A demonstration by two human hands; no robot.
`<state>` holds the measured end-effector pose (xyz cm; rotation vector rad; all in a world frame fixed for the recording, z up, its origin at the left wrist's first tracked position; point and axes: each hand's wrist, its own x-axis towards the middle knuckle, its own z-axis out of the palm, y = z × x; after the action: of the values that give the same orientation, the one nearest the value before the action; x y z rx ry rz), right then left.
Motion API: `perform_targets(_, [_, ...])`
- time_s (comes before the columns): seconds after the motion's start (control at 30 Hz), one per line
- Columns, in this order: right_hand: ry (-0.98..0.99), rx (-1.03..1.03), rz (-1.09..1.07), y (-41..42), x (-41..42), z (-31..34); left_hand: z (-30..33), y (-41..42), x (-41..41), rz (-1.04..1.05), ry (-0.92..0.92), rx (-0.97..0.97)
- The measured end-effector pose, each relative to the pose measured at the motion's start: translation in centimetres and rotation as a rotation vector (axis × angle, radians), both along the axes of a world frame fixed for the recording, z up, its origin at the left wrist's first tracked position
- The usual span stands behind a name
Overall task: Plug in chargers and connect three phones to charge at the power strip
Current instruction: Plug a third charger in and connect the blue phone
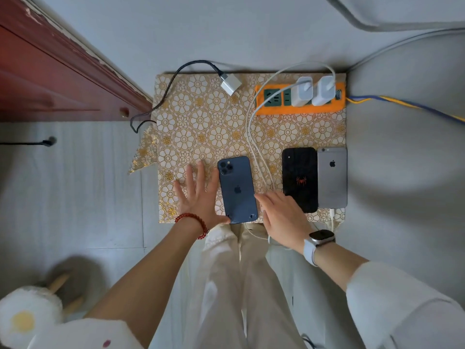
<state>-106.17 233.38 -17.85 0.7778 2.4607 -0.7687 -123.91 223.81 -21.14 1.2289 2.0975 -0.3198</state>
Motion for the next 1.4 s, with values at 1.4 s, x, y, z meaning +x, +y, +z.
perform_targets(1.4, [0.356,-0.01,-0.098,7.7,-15.6,4.0,9.8,3.6,-10.9,0.231,-0.237,0.971])
